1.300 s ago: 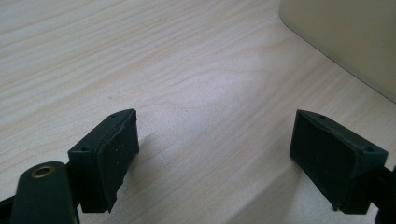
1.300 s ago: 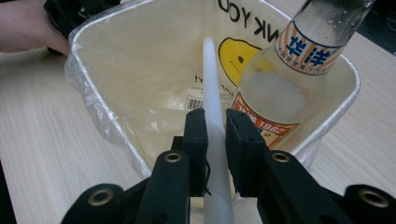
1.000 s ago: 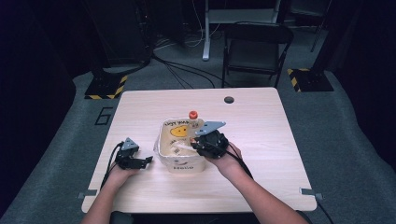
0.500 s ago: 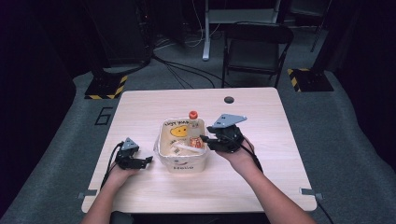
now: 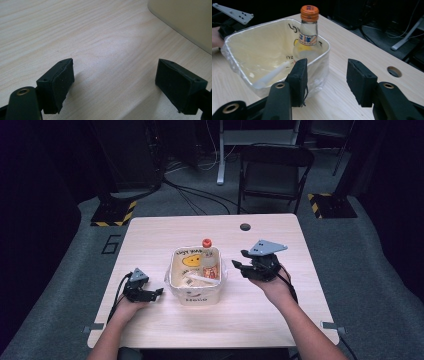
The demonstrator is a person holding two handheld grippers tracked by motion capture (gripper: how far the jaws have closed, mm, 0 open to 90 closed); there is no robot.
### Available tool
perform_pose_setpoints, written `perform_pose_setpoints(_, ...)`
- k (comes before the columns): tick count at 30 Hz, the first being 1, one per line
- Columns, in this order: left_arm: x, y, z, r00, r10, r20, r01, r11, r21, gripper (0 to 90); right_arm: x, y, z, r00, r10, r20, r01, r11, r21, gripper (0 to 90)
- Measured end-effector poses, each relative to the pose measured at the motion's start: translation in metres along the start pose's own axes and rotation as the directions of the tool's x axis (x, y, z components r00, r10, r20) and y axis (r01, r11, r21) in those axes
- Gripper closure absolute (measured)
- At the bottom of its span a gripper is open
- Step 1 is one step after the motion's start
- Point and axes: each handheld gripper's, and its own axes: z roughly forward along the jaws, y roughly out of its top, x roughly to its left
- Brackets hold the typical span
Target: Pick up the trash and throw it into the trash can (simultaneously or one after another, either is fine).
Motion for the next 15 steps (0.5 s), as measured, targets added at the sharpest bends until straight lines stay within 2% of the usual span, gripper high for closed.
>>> perform_pose_setpoints(6,0.000,0.000,0.000,1.0000,-0.001,0.001,0.001,1.0000,0.000,15.4,-0.011,-0.016,-0.010,0.9990,0.026,0.037,-0.026,1.000,0.006,49.8)
perform_pose_setpoints(15,0.000,0.000,0.000,1.0000,0.000,0.000,0.000,1.0000,0.000,15.4,-0.024,-0.047,-0.016,0.9918,0.098,0.082,-0.100,0.995,0.013,49.8)
